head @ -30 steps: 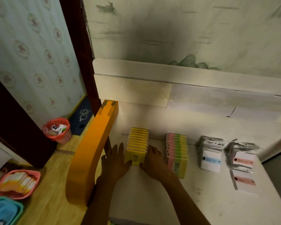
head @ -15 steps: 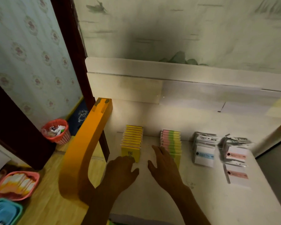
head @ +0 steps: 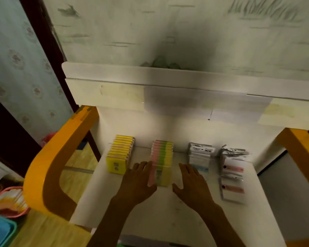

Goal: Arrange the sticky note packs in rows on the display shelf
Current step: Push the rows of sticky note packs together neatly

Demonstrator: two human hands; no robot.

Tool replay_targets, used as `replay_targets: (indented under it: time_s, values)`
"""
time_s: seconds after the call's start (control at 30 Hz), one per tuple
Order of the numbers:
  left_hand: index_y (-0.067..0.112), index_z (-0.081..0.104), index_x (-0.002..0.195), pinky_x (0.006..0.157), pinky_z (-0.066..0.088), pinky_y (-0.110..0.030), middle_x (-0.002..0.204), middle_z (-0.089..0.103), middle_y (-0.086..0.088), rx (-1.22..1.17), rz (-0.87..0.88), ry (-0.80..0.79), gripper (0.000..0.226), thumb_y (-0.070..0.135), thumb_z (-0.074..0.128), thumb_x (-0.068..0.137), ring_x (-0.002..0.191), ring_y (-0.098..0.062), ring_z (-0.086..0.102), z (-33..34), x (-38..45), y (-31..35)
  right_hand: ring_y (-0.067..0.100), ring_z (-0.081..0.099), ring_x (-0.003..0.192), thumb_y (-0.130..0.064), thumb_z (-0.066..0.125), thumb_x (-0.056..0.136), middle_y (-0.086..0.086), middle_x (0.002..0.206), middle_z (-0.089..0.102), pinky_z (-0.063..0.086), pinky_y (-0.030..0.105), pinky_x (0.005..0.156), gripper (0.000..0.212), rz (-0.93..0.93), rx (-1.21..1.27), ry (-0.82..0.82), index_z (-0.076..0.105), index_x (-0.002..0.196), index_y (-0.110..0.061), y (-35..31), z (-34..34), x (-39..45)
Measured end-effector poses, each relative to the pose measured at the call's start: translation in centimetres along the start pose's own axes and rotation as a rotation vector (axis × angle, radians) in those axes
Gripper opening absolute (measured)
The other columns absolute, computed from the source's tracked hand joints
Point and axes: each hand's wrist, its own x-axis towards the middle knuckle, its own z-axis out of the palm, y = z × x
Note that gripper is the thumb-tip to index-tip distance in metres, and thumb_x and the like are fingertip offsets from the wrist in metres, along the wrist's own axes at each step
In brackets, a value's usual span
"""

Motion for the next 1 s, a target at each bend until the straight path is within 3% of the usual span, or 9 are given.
replay_targets:
  time_s: [0.17, 0.23, 0.3, 0.43, 0.6, 0.7, 0.83, 1.0]
  values:
    - [0.014, 0.038, 0.141, 0.093, 0.050, -0.043, 0.132, 0.054, -0.002, -0.042, -0.008, 0.013, 0.089, 0.059, 0.051, 0.065, 0.115, -0.028, 0.056, 1.2, 0.7, -0.5, 0.023, 0.016, 0.148, -0.059, 0.056, 0.086, 0.005, 0.162, 0.015, 0.023, 0.035, 0.117, 0.096, 0.019, 0.063, -0.124, 0.005, 0.156, -0.015, 1.5, 0.6, 0.5]
    - [0.014, 0.037, 0.137, 0.084, 0.054, -0.041, 0.126, 0.058, -0.005, -0.073, -0.018, 0.017, 0.087, 0.058, 0.053, 0.063, 0.107, -0.030, 0.060, 1.7, 0.8, -0.8, 0.022, 0.014, 0.149, -0.060, 0.058, 0.084, 0.005, 0.163, 0.012, 0.022, 0.035, 0.118, 0.101, 0.023, 0.107, -0.146, 0.003, 0.156, -0.015, 1.6, 0.9, 0.9]
    - [0.015, 0.033, 0.139, 0.085, 0.054, -0.041, 0.130, 0.056, -0.005, -0.074, -0.018, -0.012, 0.088, 0.059, 0.051, 0.065, 0.112, -0.030, 0.058, 2.0, 1.1, -1.2, 0.022, 0.014, 0.148, -0.060, 0.061, 0.083, 0.005, 0.163, 0.012, 0.021, 0.034, 0.119, 0.104, 0.015, 0.135, -0.159, 0.002, 0.156, -0.014, 1.5, 1.1, 1.3]
    - [0.010, 0.025, 0.151, 0.103, 0.043, -0.040, 0.147, 0.042, -0.005, -0.092, -0.026, -0.098, 0.097, 0.063, 0.046, 0.072, 0.130, -0.027, 0.044, 2.5, 1.8, -2.2, 0.023, 0.030, 0.141, -0.059, 0.067, 0.075, 0.003, 0.153, 0.029, 0.035, 0.033, 0.111, 0.103, -0.013, 0.193, -0.149, 0.016, 0.152, -0.012, 0.9, 1.6, 2.5]
    - [0.011, 0.020, 0.153, 0.107, 0.039, -0.037, 0.151, 0.037, -0.004, -0.129, 0.010, -0.124, 0.102, 0.068, 0.034, 0.069, 0.135, -0.025, 0.040, 2.9, 2.7, -2.9, 0.020, 0.043, 0.127, -0.054, 0.073, 0.064, -0.003, 0.135, 0.042, 0.045, 0.031, 0.097, 0.095, -0.043, 0.252, -0.175, 0.027, 0.143, -0.026, 0.3, 2.4, 4.0]
    - [0.011, 0.018, 0.153, 0.106, 0.040, -0.041, 0.150, 0.038, -0.005, -0.154, 0.040, -0.130, 0.103, 0.066, 0.041, 0.070, 0.134, -0.027, 0.040, 2.9, 3.4, -3.3, 0.019, 0.046, 0.121, -0.042, 0.077, 0.067, -0.001, 0.129, 0.046, 0.044, 0.026, 0.093, 0.085, -0.046, 0.232, -0.164, 0.032, 0.137, -0.023, 0.1, 2.2, 4.8]
    - [0.014, 0.008, 0.156, 0.108, 0.037, -0.044, 0.155, 0.030, -0.002, -0.170, 0.046, -0.179, 0.104, 0.058, 0.059, 0.076, 0.137, -0.025, 0.034, 3.1, 4.4, -3.8, 0.024, 0.044, 0.129, -0.038, 0.081, 0.070, 0.008, 0.143, 0.042, 0.043, 0.032, 0.099, 0.096, 0.014, 0.240, -0.185, 0.026, 0.145, -0.011, 0.3, 1.8, 5.6]
    - [0.017, 0.002, 0.156, 0.103, 0.041, -0.045, 0.155, 0.030, -0.002, -0.195, 0.040, -0.214, 0.110, 0.042, 0.071, 0.075, 0.136, -0.027, 0.037, 2.9, 5.6, -3.1, 0.018, 0.047, 0.122, -0.032, 0.085, 0.066, 0.000, 0.133, 0.048, 0.043, 0.023, 0.089, 0.092, -0.012, 0.301, -0.177, 0.032, 0.140, -0.019, 0.3, 1.4, 6.7]
